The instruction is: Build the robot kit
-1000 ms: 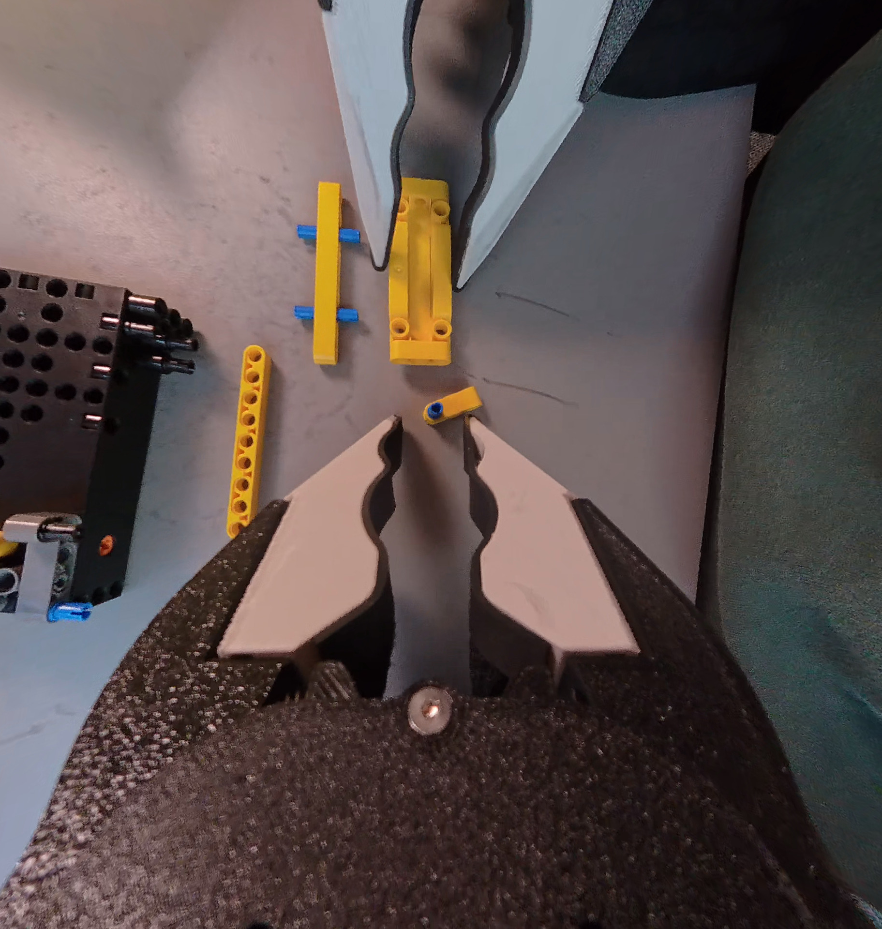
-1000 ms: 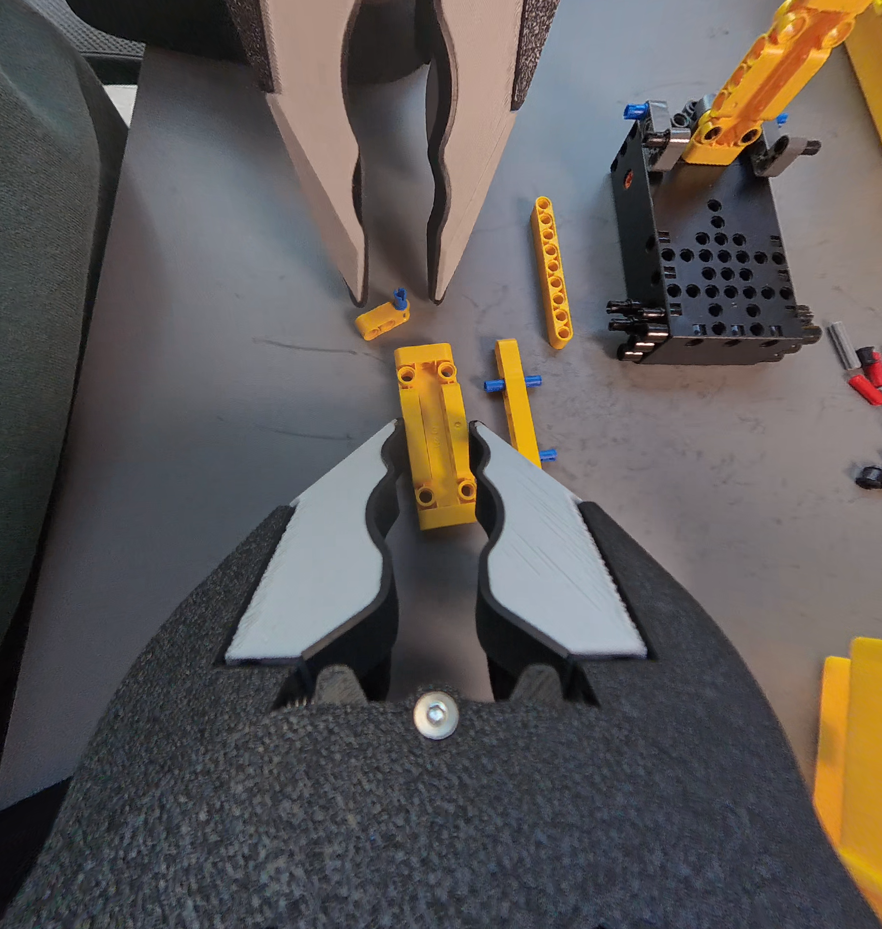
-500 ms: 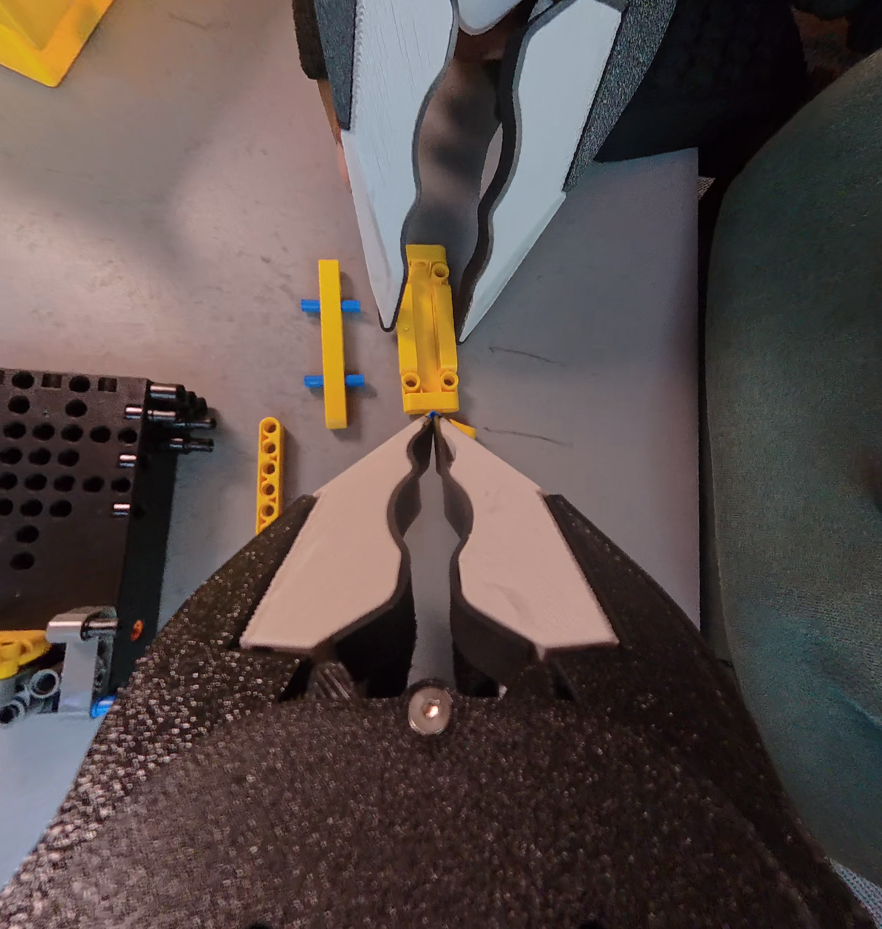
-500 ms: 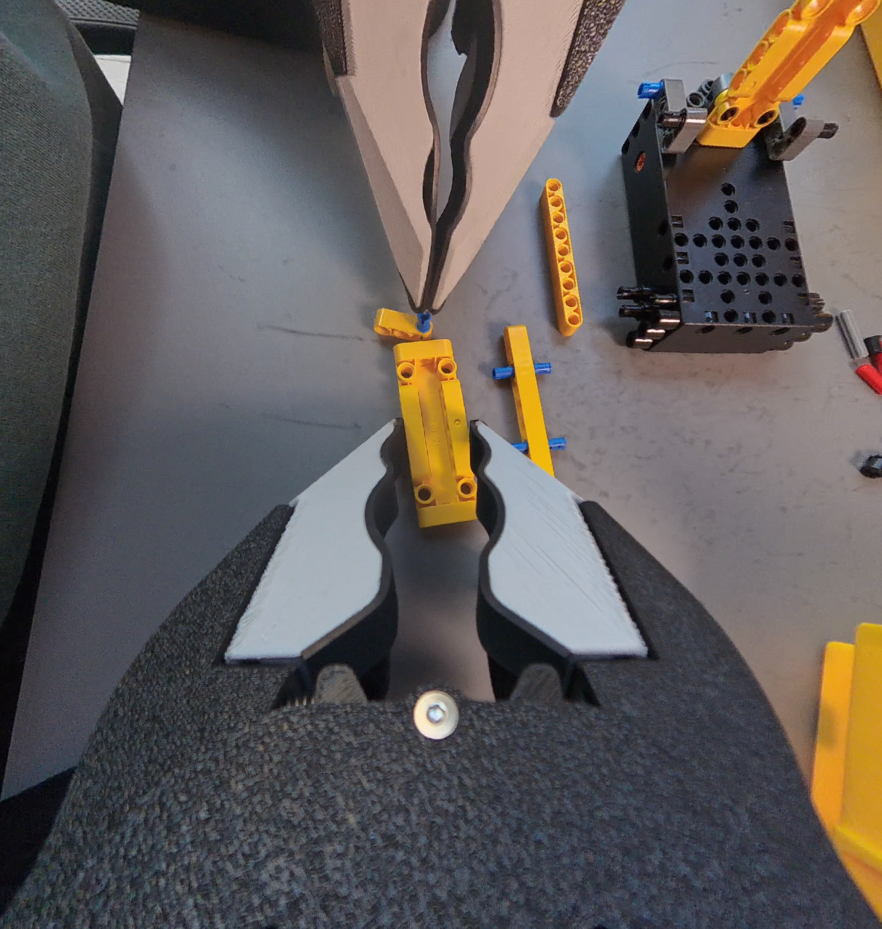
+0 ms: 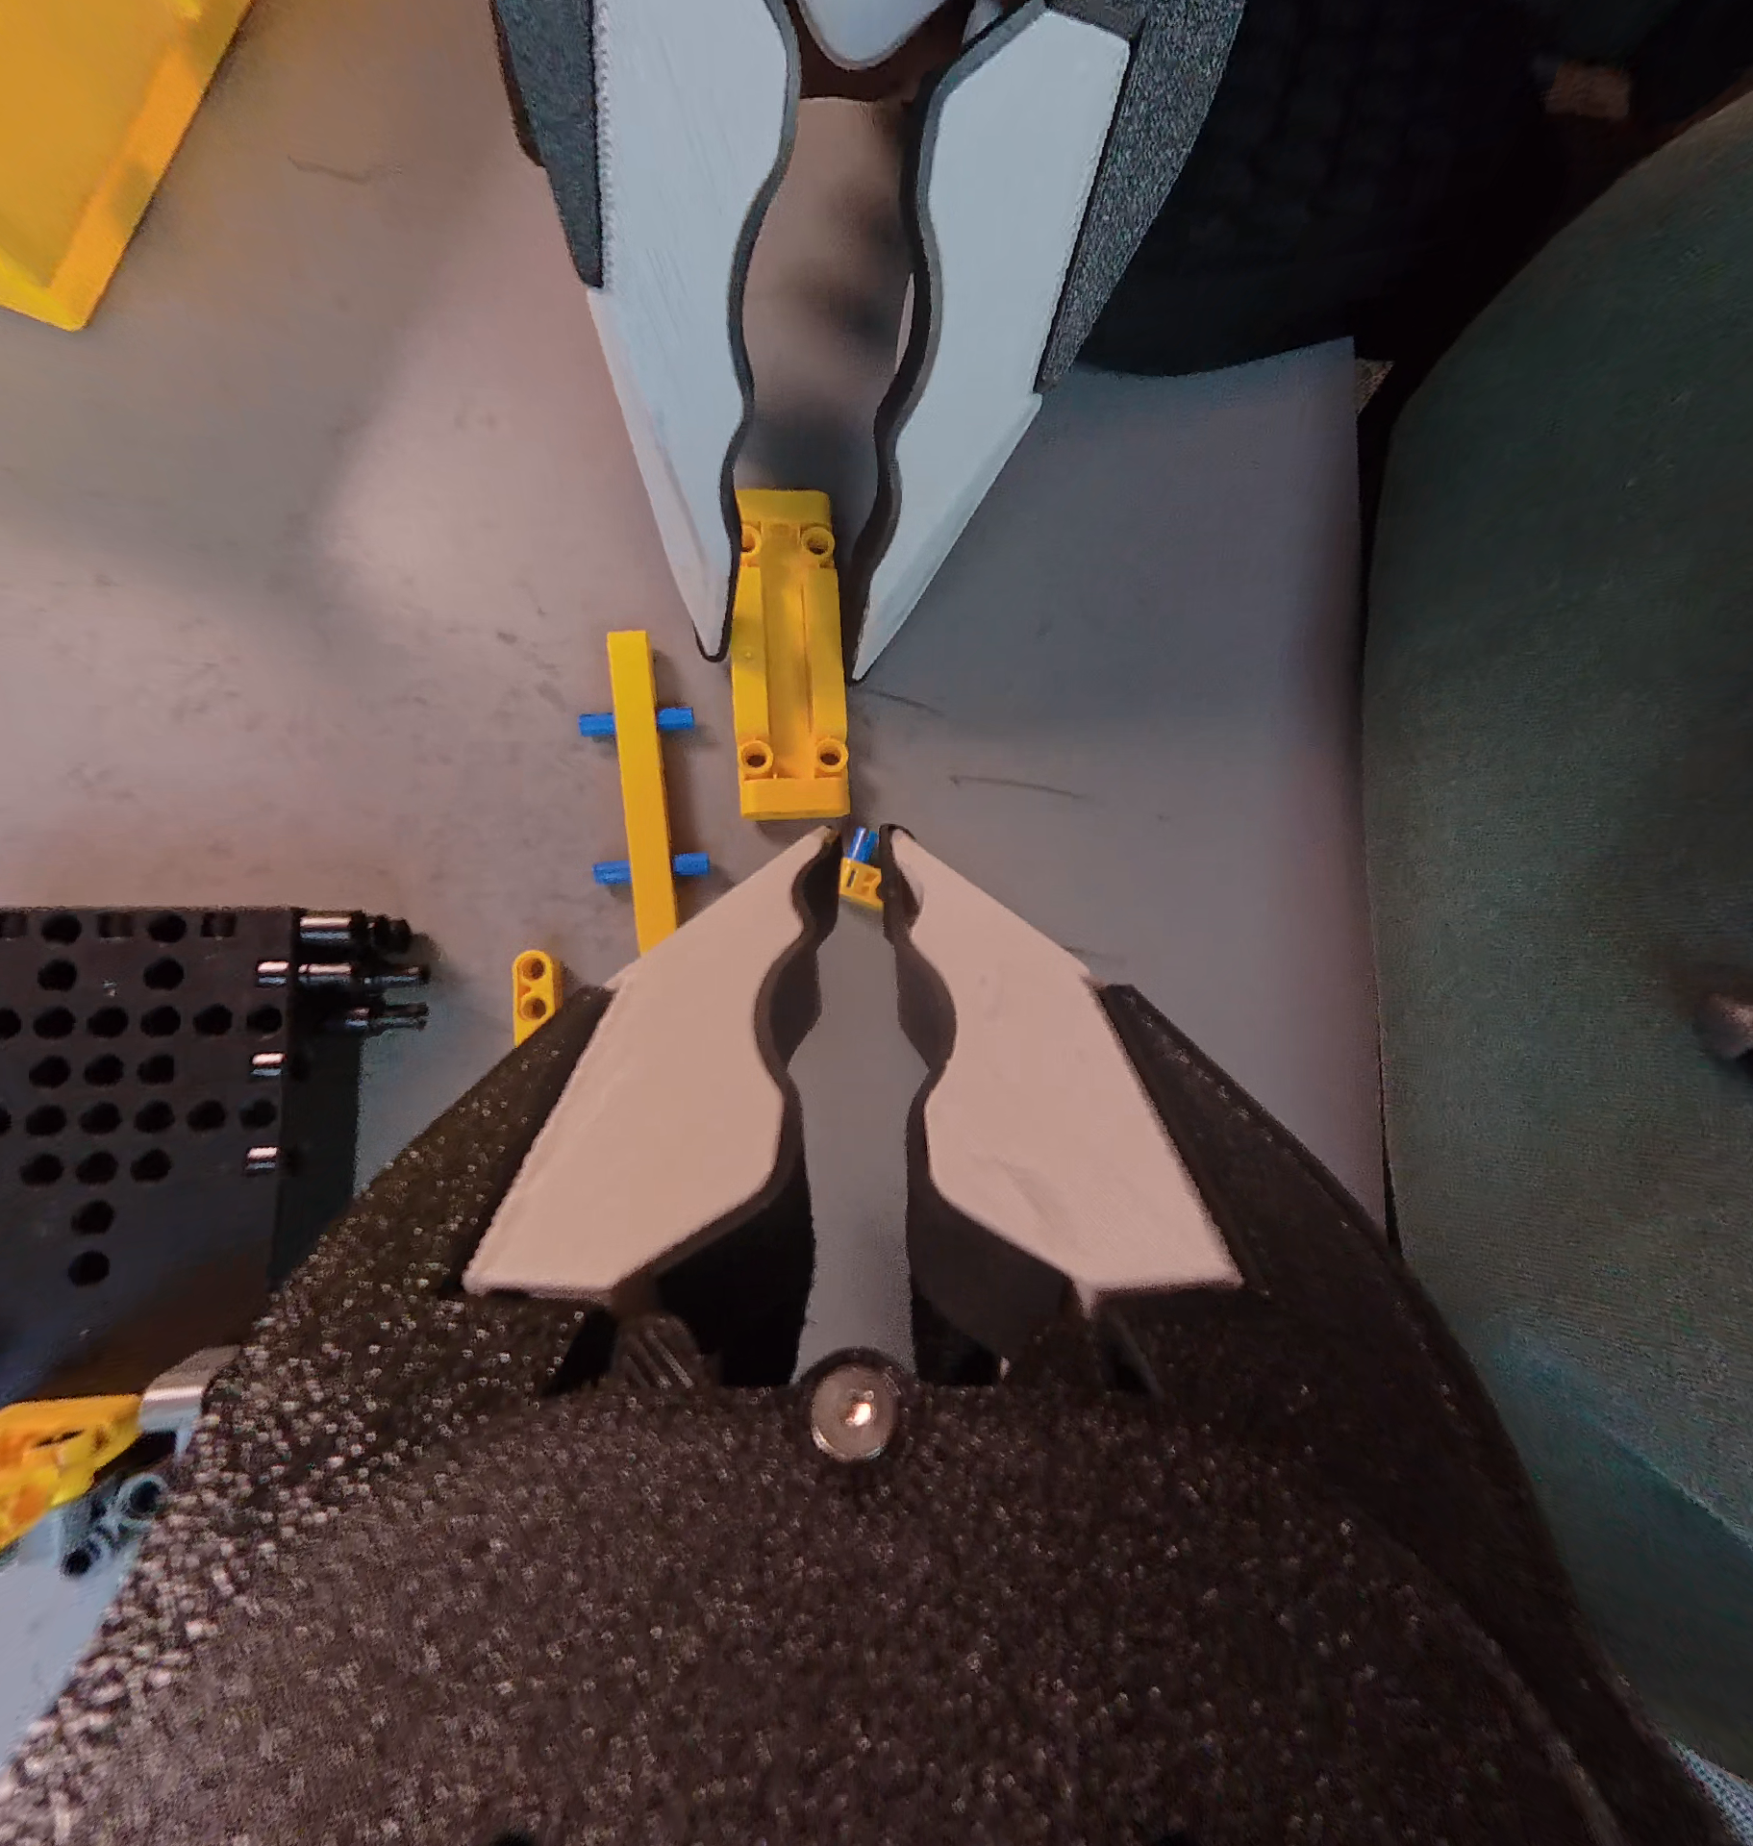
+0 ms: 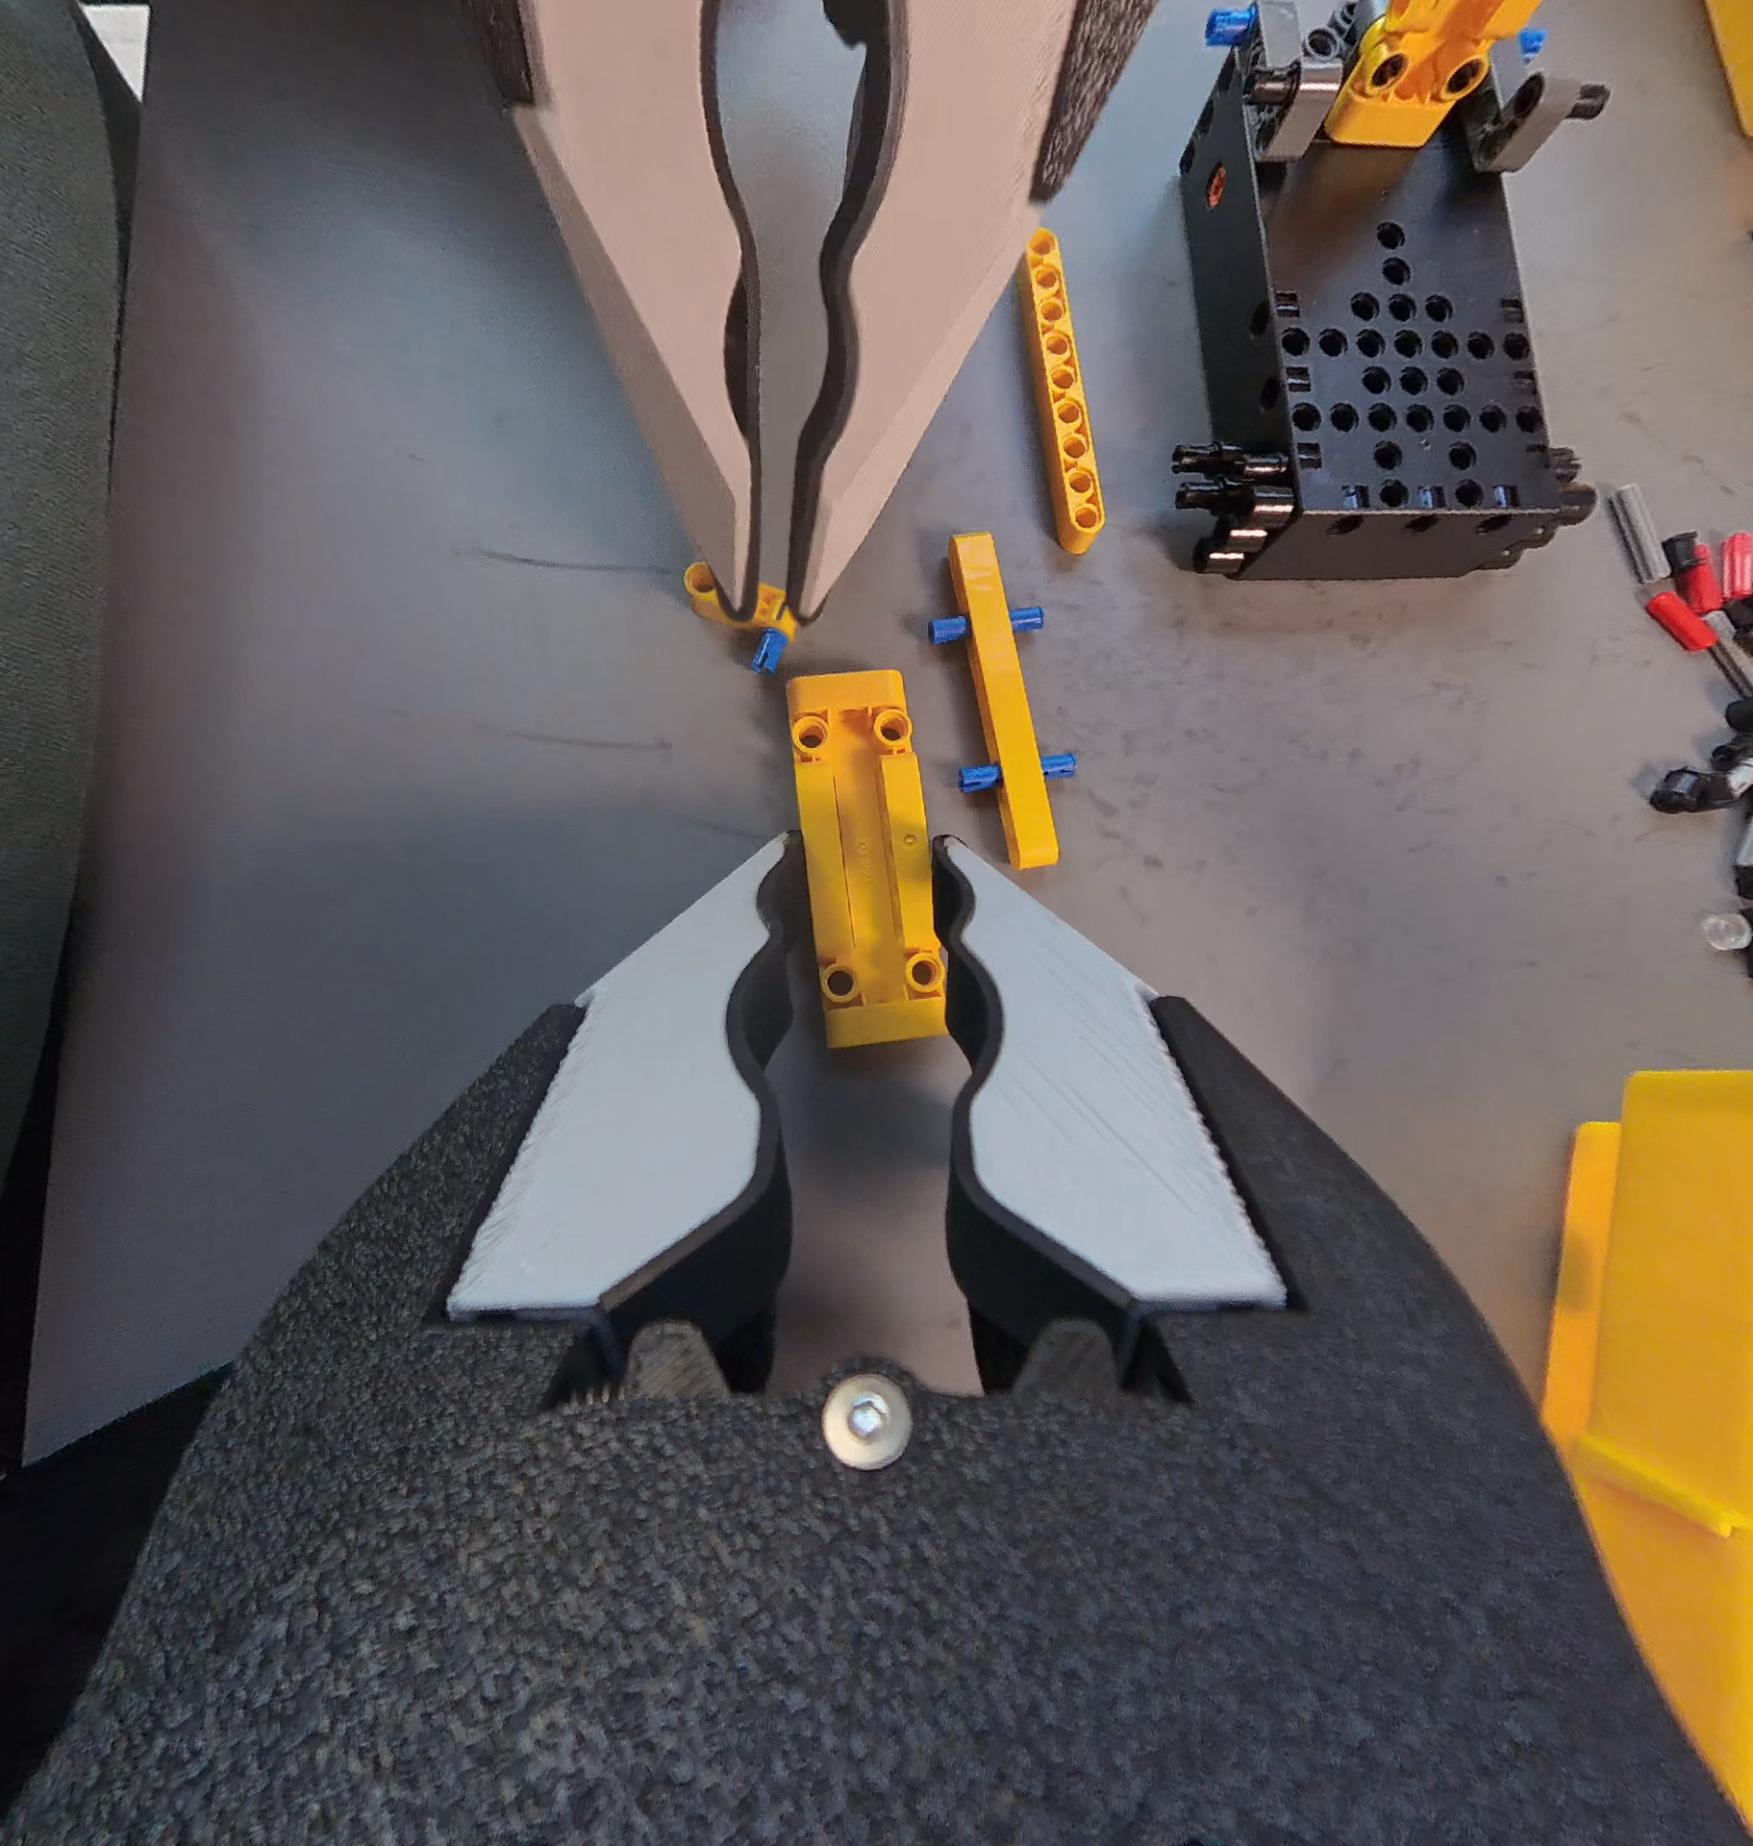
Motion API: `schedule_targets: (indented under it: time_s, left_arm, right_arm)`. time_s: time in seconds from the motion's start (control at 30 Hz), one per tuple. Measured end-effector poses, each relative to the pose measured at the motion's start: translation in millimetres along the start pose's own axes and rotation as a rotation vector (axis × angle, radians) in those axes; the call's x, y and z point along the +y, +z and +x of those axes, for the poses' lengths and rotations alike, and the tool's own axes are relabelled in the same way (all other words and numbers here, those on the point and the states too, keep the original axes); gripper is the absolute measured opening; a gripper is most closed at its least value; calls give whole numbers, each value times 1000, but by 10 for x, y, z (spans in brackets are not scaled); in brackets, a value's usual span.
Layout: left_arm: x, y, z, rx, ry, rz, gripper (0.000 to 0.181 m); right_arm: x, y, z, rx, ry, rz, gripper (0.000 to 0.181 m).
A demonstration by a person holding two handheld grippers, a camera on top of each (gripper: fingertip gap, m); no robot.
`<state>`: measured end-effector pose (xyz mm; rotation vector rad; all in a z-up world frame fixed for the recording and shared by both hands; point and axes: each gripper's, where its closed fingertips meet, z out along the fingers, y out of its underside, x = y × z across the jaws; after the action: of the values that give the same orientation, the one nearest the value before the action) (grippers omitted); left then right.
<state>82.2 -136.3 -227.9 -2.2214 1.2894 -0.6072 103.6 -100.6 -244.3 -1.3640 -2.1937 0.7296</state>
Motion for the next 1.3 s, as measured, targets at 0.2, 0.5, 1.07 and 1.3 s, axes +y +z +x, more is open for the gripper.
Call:
schedule_targets:
  time_s: [0.2,0.5,1.07,1.3]
  left_arm:
    - [166,-105,29,-24,87,-2,30]
    - [179,93,-13,-22,158,-6,23]
    - [187,90,19,-45,64,19,23]
    - [183,92,16,-48,51,25,23]
  right_arm:
    - [16,-16,-14,-6,-10,-12,25]
    - [11,-18,-67,3,14,-20,25]
    - [-23,8,-87,87,85,-56,24]
    - [-29,11,-88,83,77,-88,25]
